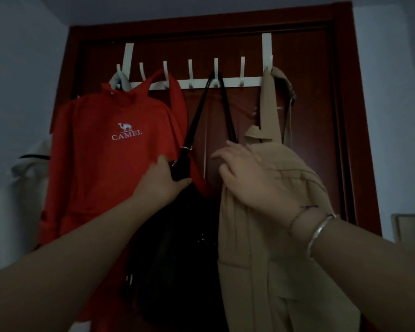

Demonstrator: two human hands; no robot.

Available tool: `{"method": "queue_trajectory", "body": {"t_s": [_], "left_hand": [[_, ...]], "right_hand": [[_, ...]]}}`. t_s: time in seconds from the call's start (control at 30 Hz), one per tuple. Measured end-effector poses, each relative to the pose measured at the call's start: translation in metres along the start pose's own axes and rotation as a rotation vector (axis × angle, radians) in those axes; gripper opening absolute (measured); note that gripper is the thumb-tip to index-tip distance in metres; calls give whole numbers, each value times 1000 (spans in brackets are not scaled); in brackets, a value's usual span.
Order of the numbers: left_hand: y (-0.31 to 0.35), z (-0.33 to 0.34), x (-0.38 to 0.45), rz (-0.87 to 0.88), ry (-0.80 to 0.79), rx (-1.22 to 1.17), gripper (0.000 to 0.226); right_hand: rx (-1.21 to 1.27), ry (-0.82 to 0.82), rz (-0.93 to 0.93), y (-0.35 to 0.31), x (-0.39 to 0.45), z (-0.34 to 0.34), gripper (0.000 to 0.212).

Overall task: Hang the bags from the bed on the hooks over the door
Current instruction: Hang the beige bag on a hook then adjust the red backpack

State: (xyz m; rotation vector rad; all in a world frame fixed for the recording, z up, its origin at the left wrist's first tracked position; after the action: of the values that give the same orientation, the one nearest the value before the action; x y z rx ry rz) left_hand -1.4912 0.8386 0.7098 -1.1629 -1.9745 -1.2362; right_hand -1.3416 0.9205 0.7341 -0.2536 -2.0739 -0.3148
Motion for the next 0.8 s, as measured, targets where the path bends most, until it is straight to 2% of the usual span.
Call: {"method": "queue_trajectory", "body": {"t_s": [0.03,0.1,0.2,0.23,0.3,0.37,0.53,0.63,0.8], "left_hand": [[-7,4,-4,-6,-78,-76,53],[-13,2,-7,33,-71,-129,42],[-14,-9,-11,68,-31,-160,37],[-14,-15,-12,85,7,-137,37],[-32,-41,-14,80,201,54,39],[-55,-72,-13,4,385,219,46],[-106,-130,21,-67,531,232,73],[-131,-148,63,-25,535,232,78],[-145,-143,139,205,275,-152,71]], "right_hand": [[-68,-39,7,-6,2,10,37],[-204,-83,49,-8,1,24,31],[-160,20,129,-10,9,25,25],[-93,80,130,-13,14,21,22],[84,181,91,-33,30,18,16],[208,224,68,-54,47,17,13],[261,99,91,-81,105,43,29],[263,126,174,-82,150,57,38],[310,254,402,-53,210,72,40]]}}
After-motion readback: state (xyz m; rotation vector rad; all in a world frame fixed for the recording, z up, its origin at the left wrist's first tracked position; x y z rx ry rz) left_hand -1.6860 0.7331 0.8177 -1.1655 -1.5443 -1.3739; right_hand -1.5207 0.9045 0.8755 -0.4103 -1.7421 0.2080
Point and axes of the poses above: each hand's wrist, its own x-axis towards the middle knuckle, its own z-axis out of the palm, y = z × x, the point moved 7 cm from there along x, towards the middle knuckle, and after that the axes turned 5 degrees about x, right-handed, at the moved point
